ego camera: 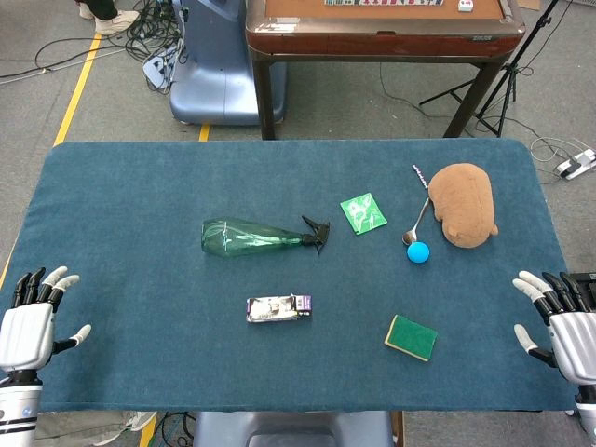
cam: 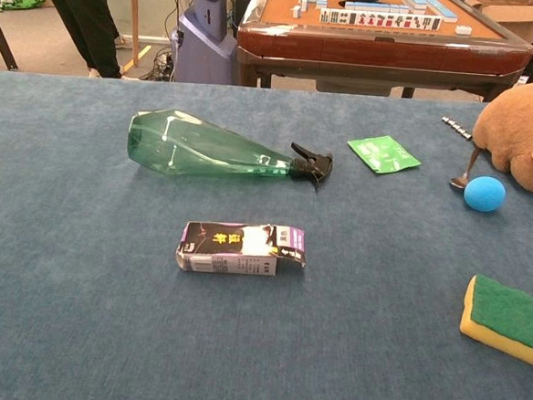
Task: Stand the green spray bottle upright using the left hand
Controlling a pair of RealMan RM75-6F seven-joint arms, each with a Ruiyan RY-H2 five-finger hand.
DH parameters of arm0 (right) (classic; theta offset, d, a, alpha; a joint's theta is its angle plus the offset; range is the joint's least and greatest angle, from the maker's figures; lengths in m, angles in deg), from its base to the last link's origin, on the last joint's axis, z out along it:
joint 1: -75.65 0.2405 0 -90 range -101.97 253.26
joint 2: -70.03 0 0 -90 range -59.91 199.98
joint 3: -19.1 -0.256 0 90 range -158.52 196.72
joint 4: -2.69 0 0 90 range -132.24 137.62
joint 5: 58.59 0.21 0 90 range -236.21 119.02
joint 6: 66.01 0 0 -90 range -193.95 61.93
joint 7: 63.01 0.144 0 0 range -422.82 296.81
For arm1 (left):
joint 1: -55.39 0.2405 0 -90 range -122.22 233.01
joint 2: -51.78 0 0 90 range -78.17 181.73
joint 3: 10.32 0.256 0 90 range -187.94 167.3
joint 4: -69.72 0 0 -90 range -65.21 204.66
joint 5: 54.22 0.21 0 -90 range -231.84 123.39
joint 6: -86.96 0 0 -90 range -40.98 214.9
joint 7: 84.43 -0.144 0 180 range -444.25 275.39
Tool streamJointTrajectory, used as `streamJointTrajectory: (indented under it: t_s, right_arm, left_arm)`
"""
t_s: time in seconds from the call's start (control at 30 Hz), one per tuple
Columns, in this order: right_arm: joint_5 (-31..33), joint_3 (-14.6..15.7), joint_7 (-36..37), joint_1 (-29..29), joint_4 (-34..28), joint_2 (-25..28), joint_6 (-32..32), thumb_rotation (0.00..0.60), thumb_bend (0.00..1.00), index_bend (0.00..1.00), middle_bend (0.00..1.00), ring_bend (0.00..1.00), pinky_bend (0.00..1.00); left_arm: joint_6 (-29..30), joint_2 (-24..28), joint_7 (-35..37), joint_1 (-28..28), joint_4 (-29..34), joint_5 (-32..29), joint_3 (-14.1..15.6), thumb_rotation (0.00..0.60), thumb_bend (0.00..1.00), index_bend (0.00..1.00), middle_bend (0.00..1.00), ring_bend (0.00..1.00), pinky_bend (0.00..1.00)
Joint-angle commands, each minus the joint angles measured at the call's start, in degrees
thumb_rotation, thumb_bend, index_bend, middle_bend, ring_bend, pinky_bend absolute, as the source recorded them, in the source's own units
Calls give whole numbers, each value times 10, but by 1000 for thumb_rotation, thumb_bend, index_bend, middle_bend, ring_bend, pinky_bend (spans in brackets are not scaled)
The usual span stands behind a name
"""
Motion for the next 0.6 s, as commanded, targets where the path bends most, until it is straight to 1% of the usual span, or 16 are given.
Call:
streamJointTrajectory:
  t_s: [0.03, 0.33, 0.5, 0.6]
  right_arm:
    - [1, 0, -1, 1, -1, 0, 2, 600, 331, 215, 172, 69, 56]
    - [1, -1, -1, 2, -3, 3, 0, 600, 331, 215, 172, 69, 57]
    - [0, -1, -2, 0, -5, 6, -4, 600, 331, 215, 172, 69, 56]
    - [0, -2, -4, 0, -8, 9, -6, 600, 331, 215, 172, 69, 56]
  left_arm:
    - [-2, -1, -1, 0, -1, 0, -1, 600, 176, 210, 138, 0, 0]
    - [-4, 1, -9, 0, -1, 6, -4, 600, 176, 210, 138, 0, 0]
    - [-16, 4, -13, -9, -2, 14, -7, 600, 175, 210, 138, 0, 0]
    - [-33, 7, -11, -23, 1, 22, -11, 600, 176, 210, 138, 0, 0]
